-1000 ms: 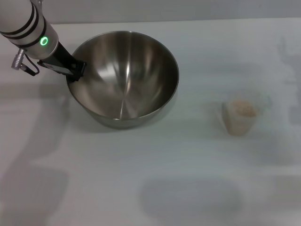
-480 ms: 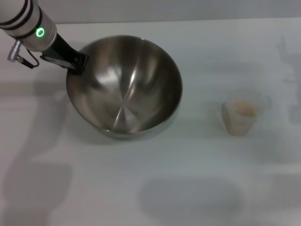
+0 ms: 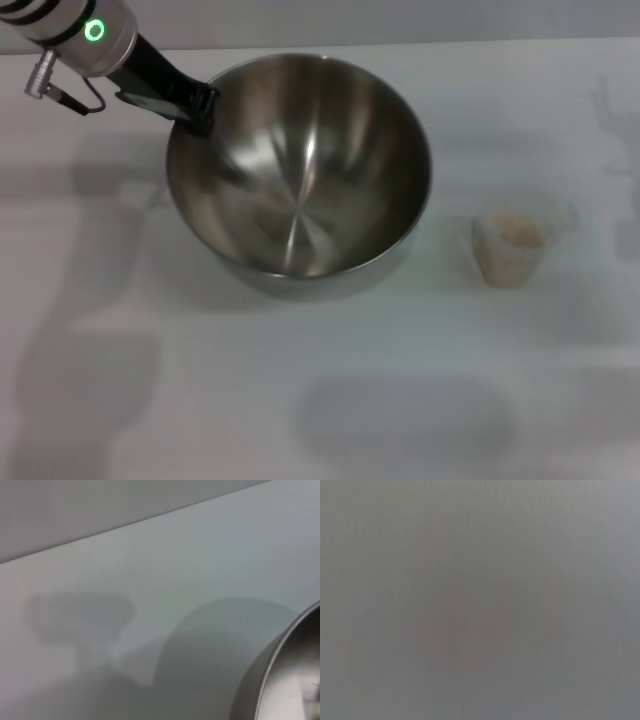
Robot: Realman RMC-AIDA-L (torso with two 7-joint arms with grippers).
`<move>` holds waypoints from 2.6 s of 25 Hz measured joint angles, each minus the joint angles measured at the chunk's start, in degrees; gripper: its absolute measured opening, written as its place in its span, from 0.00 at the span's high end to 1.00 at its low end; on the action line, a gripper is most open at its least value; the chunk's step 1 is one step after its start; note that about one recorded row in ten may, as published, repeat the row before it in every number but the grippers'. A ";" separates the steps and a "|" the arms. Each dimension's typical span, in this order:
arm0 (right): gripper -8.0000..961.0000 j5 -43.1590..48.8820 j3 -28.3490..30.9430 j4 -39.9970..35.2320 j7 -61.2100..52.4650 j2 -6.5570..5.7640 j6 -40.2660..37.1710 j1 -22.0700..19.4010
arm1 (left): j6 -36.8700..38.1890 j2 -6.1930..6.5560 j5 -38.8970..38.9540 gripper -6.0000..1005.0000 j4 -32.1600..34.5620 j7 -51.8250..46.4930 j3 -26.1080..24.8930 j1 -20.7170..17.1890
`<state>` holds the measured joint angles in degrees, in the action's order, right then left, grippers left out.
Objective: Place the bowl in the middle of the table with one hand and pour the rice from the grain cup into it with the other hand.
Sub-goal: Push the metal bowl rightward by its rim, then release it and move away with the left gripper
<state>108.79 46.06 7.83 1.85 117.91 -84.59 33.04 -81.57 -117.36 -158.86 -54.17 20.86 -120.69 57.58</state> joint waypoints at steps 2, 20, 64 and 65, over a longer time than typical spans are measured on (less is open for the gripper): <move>0.24 -0.03 0.00 0.00 0.00 0.00 0.04 0.00 | -0.41 -0.02 0.56 0.96 0.00 0.42 -0.08 0.50; 0.24 -0.01 0.00 -0.01 -0.99 0.01 -0.06 -0.68 | 2.39 -1.11 7.24 0.95 3.66 1.04 4.23 3.41; 0.24 0.29 -0.10 0.13 -1.06 0.30 -0.13 -1.49 | 13.81 -1.21 8.57 0.92 13.92 1.56 7.14 2.73; 0.24 0.29 -0.11 0.11 -1.06 0.30 -0.13 -1.49 | 13.97 -1.20 8.57 0.92 13.99 1.53 7.14 2.73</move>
<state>109.07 45.94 7.93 0.79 118.22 -84.72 31.55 -67.60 -118.56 -150.29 -40.18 22.39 -113.55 60.31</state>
